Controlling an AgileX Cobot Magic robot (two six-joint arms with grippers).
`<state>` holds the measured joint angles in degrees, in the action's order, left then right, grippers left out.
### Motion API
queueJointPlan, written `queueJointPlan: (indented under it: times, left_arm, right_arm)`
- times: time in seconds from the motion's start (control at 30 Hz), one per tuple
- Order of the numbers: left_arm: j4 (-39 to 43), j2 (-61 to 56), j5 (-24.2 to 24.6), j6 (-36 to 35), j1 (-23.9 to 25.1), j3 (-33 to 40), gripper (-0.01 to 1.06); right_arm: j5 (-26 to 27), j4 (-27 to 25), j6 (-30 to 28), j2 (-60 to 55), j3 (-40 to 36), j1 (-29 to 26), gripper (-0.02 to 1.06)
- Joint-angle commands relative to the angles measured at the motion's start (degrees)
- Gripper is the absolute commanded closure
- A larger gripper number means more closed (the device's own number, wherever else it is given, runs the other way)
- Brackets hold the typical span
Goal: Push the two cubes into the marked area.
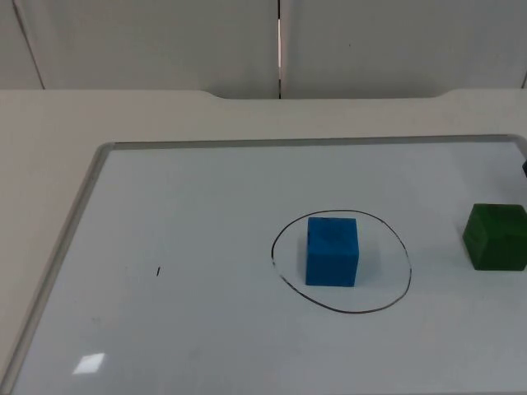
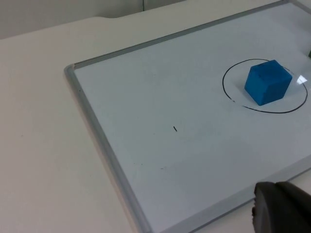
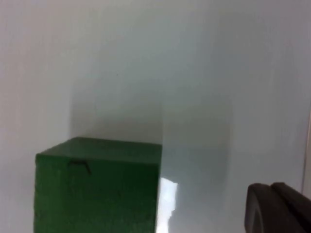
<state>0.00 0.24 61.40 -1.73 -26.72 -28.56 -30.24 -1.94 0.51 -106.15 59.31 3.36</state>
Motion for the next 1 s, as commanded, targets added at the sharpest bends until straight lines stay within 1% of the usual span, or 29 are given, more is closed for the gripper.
queueJointPlan:
  times: [0.0, 0.27, 0.4, 0.47, 0.53, 0.67, 0.77, 0.97]
  left_arm:
    - [0.45, -0.24, 0.22, 0.01, 0.16, 0.25, 1.05]
    - [0.45, -0.24, 0.22, 0.01, 0.16, 0.25, 1.05]
    - [0.45, -0.24, 0.22, 0.01, 0.16, 0.25, 1.05]
    - [0.45, -0.24, 0.22, 0.01, 0.16, 0.25, 1.05]
    - [0.45, -0.24, 0.22, 0.01, 0.16, 0.25, 1.05]
    - [0.45, -0.24, 0.22, 0.01, 0.16, 0.25, 1.05]
    - [0.45, -0.24, 0.22, 0.01, 0.16, 0.25, 1.05]
    - [0.45, -0.24, 0.22, 0.01, 0.16, 0.25, 1.05]
  right_arm:
    - [-0.33, -0.34, 0.05, 0.02, 0.22, -0.13, 1.04]
    - [0.0, -0.34, 0.05, 0.02, 0.22, 0.01, 1.04]
    - [-0.49, -0.34, 0.05, 0.02, 0.22, 1.84, 1.04]
    - [-0.37, 0.6, 0.05, 0.02, 0.22, 3.83, 1.04]
    - [-0.13, 0.7, 0.05, 0.02, 0.22, 4.73, 1.04]
    - [-1.2, 0.7, 0.05, 0.02, 0.22, 4.7, 1.04]
    - [-2.11, 1.94, 0.05, -0.12, -0.18, 4.7, 1.04]
    - [-1.32, 1.54, 0.05, -2.64, -0.59, 4.7, 1.04]
